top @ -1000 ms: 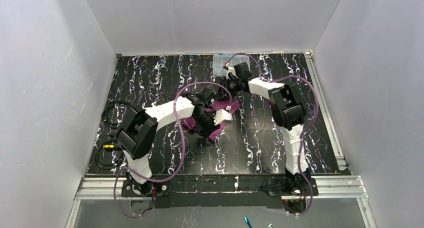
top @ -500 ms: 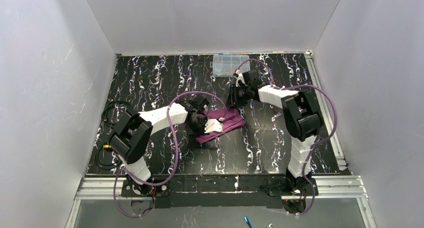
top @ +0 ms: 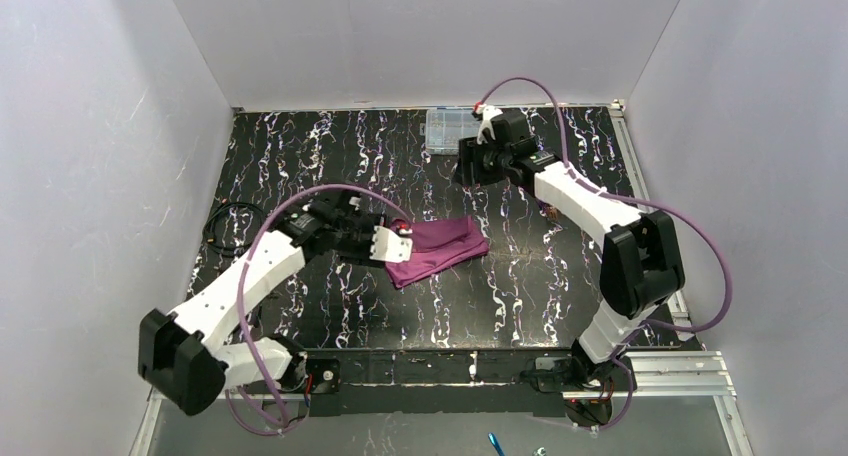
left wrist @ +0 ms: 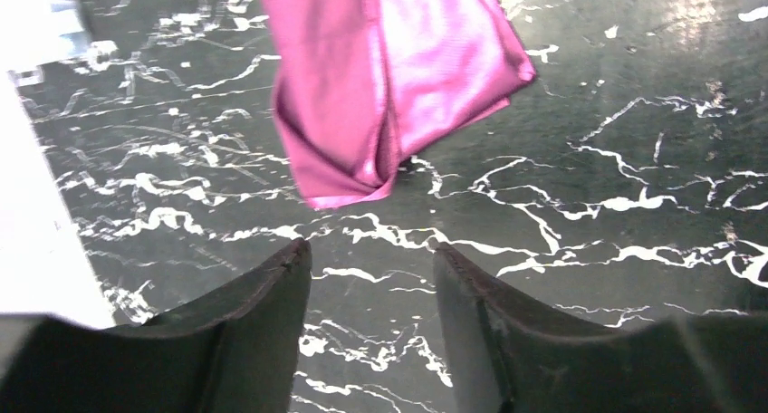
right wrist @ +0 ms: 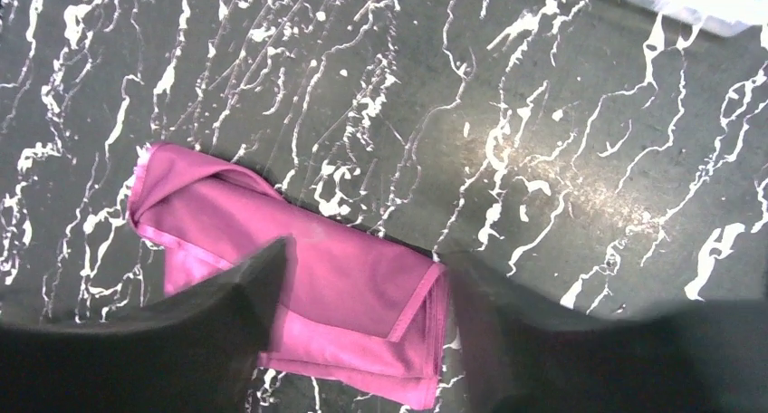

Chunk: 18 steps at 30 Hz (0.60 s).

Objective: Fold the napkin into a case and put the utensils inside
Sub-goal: Rotate the 2/3-rectangle-folded napkin at the center of the board.

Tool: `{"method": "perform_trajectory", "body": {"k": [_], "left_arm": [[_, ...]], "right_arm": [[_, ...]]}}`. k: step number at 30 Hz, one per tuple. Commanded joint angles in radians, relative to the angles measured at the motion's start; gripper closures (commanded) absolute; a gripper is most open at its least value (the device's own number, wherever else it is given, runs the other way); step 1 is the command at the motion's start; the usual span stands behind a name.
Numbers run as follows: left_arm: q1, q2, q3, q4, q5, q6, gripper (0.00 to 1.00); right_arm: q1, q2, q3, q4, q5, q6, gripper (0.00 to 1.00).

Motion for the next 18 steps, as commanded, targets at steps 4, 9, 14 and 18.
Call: {"method": "perform_trajectory", "body": {"k": [4, 9, 14, 18], "left_arm": [[0.067, -0.022, 0.155, -0.082, 0.129, -0.131, 0.37], [0.057, -0.04, 0.037, -0.061, 0.315, -0.057, 0.26], [-0.002, -0.073, -0.165, 0.062, 0.3, 0.192, 0.26], [-0.015, -0.03, -0.251, 0.197, 0.286, 0.31, 0.26]], "right_arm": [[0.039, -0.198, -0.016, 0.107, 0.126, -0.018, 0.01], [0.002, -0.168, -0.068, 0.192, -0.06, -0.005, 0.06], [0.057, -0.019, 0.006, 0.066, -0.155, -0.04, 0.54], [0.139, 0.032, 0.001, 0.078, -0.162, -0.071, 0.57]]}}
